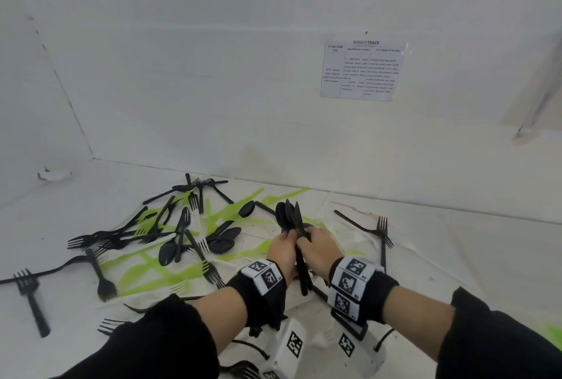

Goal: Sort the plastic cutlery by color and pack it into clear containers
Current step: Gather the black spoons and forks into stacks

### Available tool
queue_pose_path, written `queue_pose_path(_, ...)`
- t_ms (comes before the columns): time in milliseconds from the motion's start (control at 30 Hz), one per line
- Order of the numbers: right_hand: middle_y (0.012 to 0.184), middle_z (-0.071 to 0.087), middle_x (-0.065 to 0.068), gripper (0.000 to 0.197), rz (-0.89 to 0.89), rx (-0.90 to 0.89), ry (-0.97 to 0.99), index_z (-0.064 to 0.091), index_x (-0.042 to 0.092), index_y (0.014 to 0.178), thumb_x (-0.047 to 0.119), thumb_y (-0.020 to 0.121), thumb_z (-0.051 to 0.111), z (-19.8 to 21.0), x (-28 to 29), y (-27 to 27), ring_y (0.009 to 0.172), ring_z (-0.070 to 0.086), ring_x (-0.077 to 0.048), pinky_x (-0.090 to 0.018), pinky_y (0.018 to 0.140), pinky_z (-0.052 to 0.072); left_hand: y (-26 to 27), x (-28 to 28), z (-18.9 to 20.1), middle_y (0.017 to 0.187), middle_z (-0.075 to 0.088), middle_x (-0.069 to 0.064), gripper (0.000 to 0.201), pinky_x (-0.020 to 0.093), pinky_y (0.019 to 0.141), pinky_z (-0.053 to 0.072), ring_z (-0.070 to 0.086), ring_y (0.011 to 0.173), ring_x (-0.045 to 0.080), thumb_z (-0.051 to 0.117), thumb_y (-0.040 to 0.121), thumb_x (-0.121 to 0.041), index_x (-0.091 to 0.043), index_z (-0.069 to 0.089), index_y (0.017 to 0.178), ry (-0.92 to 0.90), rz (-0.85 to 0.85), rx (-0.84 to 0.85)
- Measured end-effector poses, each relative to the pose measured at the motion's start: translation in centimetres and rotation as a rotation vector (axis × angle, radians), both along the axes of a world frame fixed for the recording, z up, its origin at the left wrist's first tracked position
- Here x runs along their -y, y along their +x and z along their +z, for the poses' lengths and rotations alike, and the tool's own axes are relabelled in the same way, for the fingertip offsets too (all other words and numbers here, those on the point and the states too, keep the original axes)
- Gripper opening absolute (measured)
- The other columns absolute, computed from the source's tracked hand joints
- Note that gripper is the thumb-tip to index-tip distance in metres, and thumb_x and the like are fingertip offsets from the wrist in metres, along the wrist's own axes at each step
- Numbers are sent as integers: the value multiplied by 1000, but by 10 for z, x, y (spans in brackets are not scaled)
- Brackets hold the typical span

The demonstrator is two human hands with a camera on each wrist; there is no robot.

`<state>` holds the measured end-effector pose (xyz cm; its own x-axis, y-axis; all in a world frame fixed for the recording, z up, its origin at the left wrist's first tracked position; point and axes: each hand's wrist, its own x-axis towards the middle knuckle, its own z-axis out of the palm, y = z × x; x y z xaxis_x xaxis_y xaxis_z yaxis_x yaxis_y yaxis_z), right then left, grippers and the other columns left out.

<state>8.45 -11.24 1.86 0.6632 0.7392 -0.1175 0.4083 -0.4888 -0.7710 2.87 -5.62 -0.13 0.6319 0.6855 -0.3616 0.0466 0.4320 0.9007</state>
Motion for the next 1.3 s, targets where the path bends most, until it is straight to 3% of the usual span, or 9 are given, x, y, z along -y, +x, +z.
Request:
queue_pose_path(233, 134, 39, -12, 39, -21, 86, -66, 44, 8, 133, 5, 95, 39, -4, -16, -6, 119, 49, -24, -21, 98, 36, 0, -14, -14, 99, 68, 22, 24, 50, 91, 50, 64, 98, 36, 45, 98, -18, -14, 65, 85, 106, 102, -8)
queue_pose_path(433, 129, 54, -12, 39, 25, 78, -132, 47, 11, 134, 13, 95, 43, -10, -29, 5, 117, 53, -25, -27, 96, 41, -5, -24, -16, 88, 65, 16, 17, 28, 56, 54, 62, 76, 25, 44, 98, -10, -3, 59, 103, -23, 69, 93)
queue_pose_path(567, 126, 57, -12, 39, 107, 58, -117, 50, 13, 133, 12, 95, 42, -14, -29, 8, 117, 53, -27, -30, 98, 42, -8, -27, -17, 88, 65, 15, 18, 33, 62, 54, 63, 78, 25, 44, 98, -9, -2, 59, 106, -45, 67, 113)
queue_pose_path(733, 130, 49, -14, 43, -83, -69, 62, 43, 9, 134, 13, 92, 42, -14, -28, 8, 117, 51, -27, -35, 102, 41, -7, -20, -14, 93, 67, 16, 13, 33, 67, 54, 64, 79, 24, 48, 95, -6, -3, 60, 102, -19, 103, 134)
queue_pose_path(867, 137, 34, -16, 40, -72, -18, -64, 40, 9, 136, 14, 96, 37, -14, -29, 6, 122, 45, -31, -33, 104, 36, -11, -13, -14, 86, 68, 12, 11, 38, 76, 53, 65, 73, 21, 51, 93, -2, -4, 62, 95, 1, 133, 160)
queue_pose_path(933, 131, 45, -15, 34, -51, 25, -76, 47, 9, 129, 14, 95, 41, -16, -28, 7, 115, 51, -30, -33, 100, 42, -13, -11, -14, 87, 67, 12, 15, 41, 77, 53, 64, 75, 23, 50, 94, -2, 0, 61, 103, 9, 118, 158)
queue_pose_path(1067, 87, 63, -3, 25, -33, 42, 4, 59, 10, 113, 16, 88, 55, -15, -20, 8, 92, 62, -24, -32, 87, 50, -19, -11, -14, 78, 66, 10, 17, 28, 48, 53, 63, 56, 14, 48, 95, -3, 1, 60, 106, -28, 112, 154)
queue_pose_path(1233, 103, 70, -7, 28, -33, 59, 41, 65, 11, 114, 20, 87, 62, -10, -7, 9, 100, 64, -19, -24, 91, 48, -20, -8, -17, 91, 67, 15, 21, 43, 71, 55, 63, 77, 24, 45, 97, -7, -1, 60, 110, -64, 67, 161)
queue_pose_path(1300, 100, 71, -7, 23, -3, 28, 59, 69, 12, 108, 20, 89, 60, -11, -5, 10, 98, 65, -21, -32, 93, 50, -20, -7, -17, 86, 67, 13, 19, 40, 63, 57, 66, 70, 21, 43, 98, -9, -5, 61, 105, -79, 49, 154)
